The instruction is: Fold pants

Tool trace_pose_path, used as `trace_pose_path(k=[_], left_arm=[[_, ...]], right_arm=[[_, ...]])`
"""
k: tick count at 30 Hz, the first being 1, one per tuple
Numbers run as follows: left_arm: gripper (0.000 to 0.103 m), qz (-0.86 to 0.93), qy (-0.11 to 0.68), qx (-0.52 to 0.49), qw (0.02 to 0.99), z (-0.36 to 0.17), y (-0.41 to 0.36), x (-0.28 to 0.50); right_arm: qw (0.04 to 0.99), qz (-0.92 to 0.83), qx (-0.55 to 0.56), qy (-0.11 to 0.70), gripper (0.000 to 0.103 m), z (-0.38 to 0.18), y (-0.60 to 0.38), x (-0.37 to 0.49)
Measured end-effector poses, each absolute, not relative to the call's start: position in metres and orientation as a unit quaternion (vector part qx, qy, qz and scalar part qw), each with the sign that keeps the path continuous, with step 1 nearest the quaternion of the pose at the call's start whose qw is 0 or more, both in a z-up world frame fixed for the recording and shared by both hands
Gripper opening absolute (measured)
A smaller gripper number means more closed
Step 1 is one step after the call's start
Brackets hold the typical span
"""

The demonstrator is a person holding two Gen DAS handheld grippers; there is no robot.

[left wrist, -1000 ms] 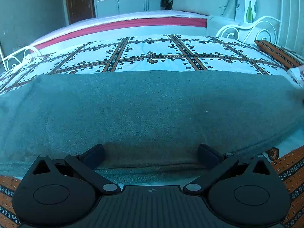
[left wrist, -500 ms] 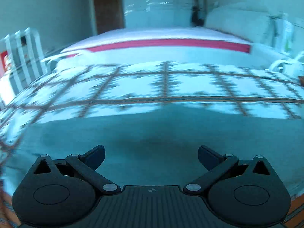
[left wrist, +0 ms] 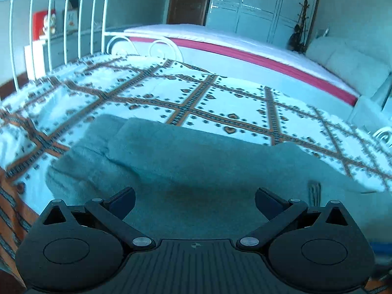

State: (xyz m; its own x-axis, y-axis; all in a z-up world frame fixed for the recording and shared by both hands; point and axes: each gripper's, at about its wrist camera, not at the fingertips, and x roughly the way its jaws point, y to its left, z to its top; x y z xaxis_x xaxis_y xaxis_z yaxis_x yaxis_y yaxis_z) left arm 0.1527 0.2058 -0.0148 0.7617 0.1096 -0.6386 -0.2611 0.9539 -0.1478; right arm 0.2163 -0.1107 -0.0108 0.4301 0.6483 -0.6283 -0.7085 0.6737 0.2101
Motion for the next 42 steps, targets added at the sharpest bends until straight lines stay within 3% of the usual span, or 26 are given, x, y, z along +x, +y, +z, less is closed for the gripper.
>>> trace_pose_path(k=[7, 10, 17, 19, 21, 26, 31, 34, 42], left_arm=[[0.103, 0.037, 0.344, -0.083, 0.934, -0.019, 0.160, 0.157], [0.103, 0.014, 0.352, -0.060, 0.934, -0.020, 0.136, 0.160], [0.103, -0.035, 0.403, 0.042, 0.913, -0.044, 0.079, 0.165], [0.103, -0.031, 0.400, 0.018, 0.916, -0.041, 0.082, 0.168], [0.103, -0.016, 0.384, 0.017, 0.923, -0.035, 0.085, 0.167], [0.103, 0.000, 0.371, 0.005, 0.929, -0.029, 0.089, 0.176], [0.103, -0.007, 0.387, 0.015, 0.922, -0.039, 0.082, 0.187], [0.103, -0.008, 0.386, 0.017, 0.922, -0.038, 0.080, 0.188], [0.103, -0.009, 0.380, 0.023, 0.925, -0.035, 0.079, 0.190]], right_arm=[[0.877, 0.342, -0.017, 0.338, 0.025, -0.005, -0.138, 0.215], [0.856, 0.312, -0.033, 0.411, 0.025, -0.031, -0.140, 0.222], [0.900, 0.273, 0.022, 0.340, 0.028, -0.004, -0.192, 0.221], [0.898, 0.223, 0.014, 0.378, 0.029, -0.013, -0.205, 0.233], [0.885, 0.193, 0.016, 0.423, 0.022, -0.027, -0.218, 0.245], [0.902, 0.194, 0.039, 0.383, 0.023, -0.015, -0.236, 0.243], [0.891, 0.177, 0.037, 0.416, 0.022, -0.024, -0.240, 0.252], [0.894, 0.181, 0.024, 0.410, 0.027, -0.022, -0.238, 0.248], [0.905, 0.186, 0.044, 0.380, 0.026, -0.010, -0.239, 0.255]])
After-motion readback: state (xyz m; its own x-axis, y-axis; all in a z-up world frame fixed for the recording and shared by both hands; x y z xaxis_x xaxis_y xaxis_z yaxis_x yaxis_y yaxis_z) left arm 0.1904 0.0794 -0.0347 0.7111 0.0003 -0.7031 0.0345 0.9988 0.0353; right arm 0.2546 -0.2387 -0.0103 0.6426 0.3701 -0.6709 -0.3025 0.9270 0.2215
